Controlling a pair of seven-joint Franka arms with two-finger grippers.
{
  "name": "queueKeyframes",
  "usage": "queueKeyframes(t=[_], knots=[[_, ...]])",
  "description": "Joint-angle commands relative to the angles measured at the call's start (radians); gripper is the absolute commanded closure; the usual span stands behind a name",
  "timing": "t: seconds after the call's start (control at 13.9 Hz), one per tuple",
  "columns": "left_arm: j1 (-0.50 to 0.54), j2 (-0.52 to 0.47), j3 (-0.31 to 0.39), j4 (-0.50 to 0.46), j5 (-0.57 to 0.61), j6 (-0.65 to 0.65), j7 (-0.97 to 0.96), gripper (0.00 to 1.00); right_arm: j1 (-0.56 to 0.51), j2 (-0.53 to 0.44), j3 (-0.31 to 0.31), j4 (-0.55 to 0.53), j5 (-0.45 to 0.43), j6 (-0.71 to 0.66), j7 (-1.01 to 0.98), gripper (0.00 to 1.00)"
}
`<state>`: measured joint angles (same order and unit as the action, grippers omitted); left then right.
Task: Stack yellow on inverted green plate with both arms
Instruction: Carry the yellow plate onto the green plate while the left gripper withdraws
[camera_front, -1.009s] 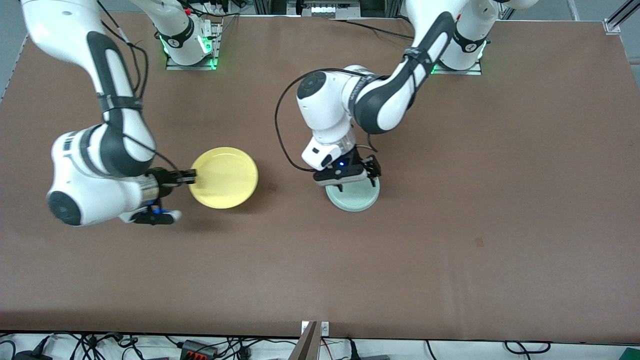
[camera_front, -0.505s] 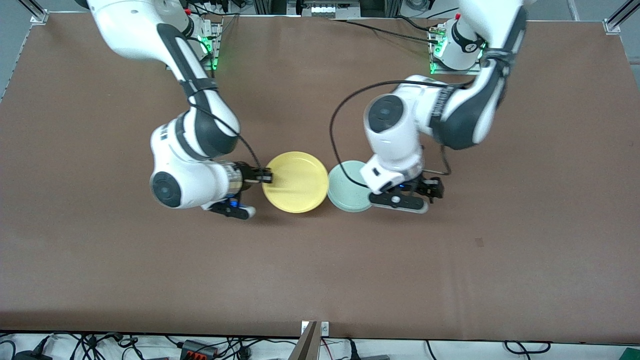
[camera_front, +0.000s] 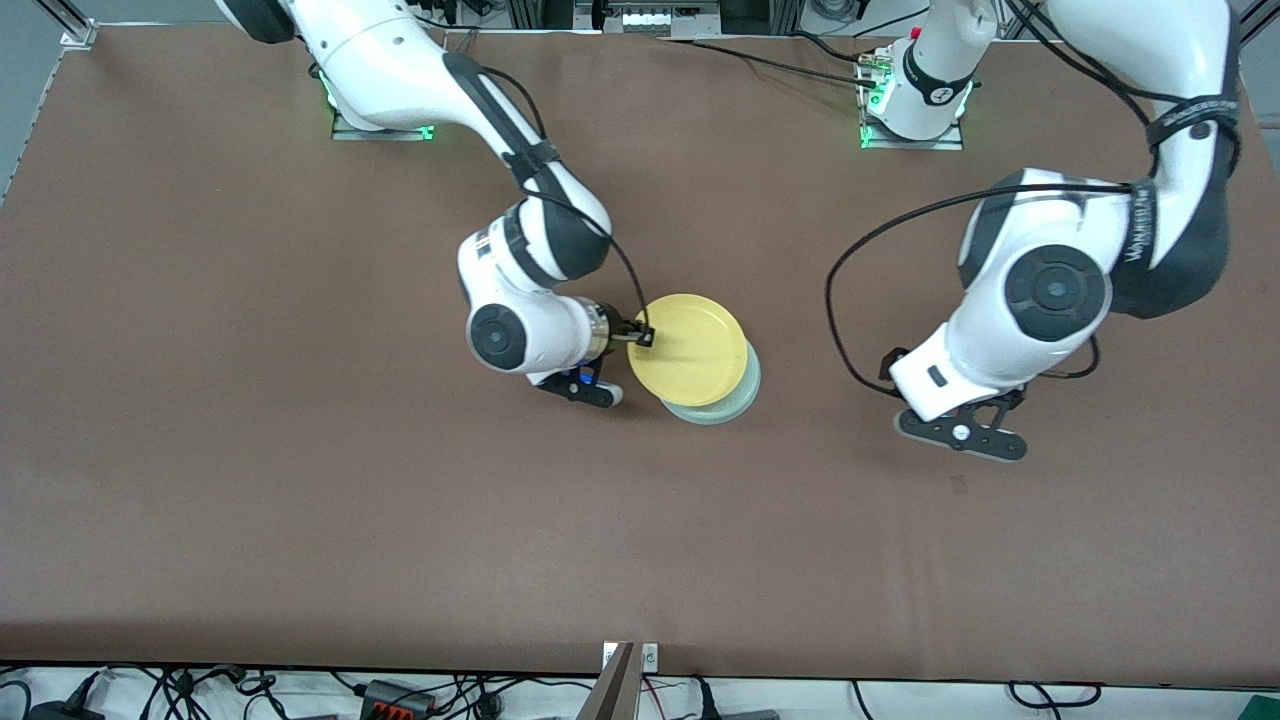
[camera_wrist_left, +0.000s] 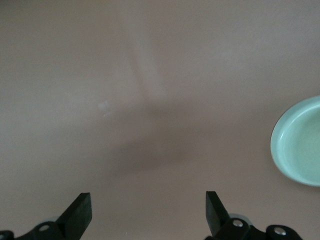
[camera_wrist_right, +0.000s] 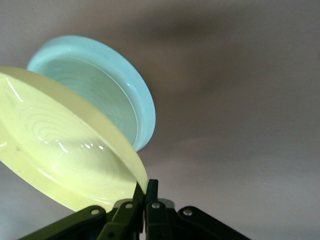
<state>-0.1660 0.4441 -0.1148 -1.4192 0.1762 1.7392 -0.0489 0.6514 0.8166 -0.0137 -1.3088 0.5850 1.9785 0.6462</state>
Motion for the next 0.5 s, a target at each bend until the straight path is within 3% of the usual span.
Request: queueKeyframes(t=[0.0, 0.22, 0.43], knots=[[0.043, -0.12, -0.016, -0.124, -0.023, -0.017, 0.021, 0.05, 0.03, 0.044, -0.011, 0.025, 0.021, 0.011, 0.024, 1.0], [0.059, -0.246, -0.016, -0.223, -0.083, -0.01, 0.014, 0.07, 0.053, 0.072, -0.011, 0.022, 0.022, 0.078, 0.023, 1.0], [0.06, -0.332, -0.014, -0.25, -0.086, -0.029, 0.009, 0.06, 0.062, 0.082, -0.011, 0.022, 0.026, 0.091, 0.026, 1.0]])
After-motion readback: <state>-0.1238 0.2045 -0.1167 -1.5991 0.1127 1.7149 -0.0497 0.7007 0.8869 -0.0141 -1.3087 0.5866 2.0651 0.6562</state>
